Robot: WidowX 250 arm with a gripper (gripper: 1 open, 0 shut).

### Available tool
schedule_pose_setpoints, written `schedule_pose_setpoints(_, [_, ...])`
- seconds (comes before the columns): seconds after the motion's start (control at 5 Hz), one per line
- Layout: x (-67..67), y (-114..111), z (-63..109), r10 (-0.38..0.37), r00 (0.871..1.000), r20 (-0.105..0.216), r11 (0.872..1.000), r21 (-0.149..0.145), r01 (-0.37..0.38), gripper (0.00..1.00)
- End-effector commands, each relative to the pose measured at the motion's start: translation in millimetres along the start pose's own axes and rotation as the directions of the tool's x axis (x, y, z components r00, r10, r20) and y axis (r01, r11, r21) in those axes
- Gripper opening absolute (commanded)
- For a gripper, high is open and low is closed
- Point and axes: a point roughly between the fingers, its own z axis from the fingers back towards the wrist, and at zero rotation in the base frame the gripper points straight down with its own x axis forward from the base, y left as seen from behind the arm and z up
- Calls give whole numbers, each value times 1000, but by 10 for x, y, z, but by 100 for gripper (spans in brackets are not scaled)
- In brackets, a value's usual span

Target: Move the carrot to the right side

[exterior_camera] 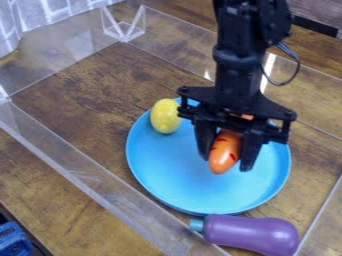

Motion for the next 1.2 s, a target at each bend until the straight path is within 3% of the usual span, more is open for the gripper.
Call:
schedule_pose_setpoints(0.0, [154,-40,66,-44,997,61,999,-19,46,0])
schedule_pose_setpoints(0.4, [164,-43,157,-11,997,79,1000,-22,13,0])
schedule_pose_setpoints(0.6, [214,-48,272,-48,995,88,999,-13,50,0])
schedule_pose_setpoints(1.0, [489,-89,653,-56,992,116,998,-5,57,0])
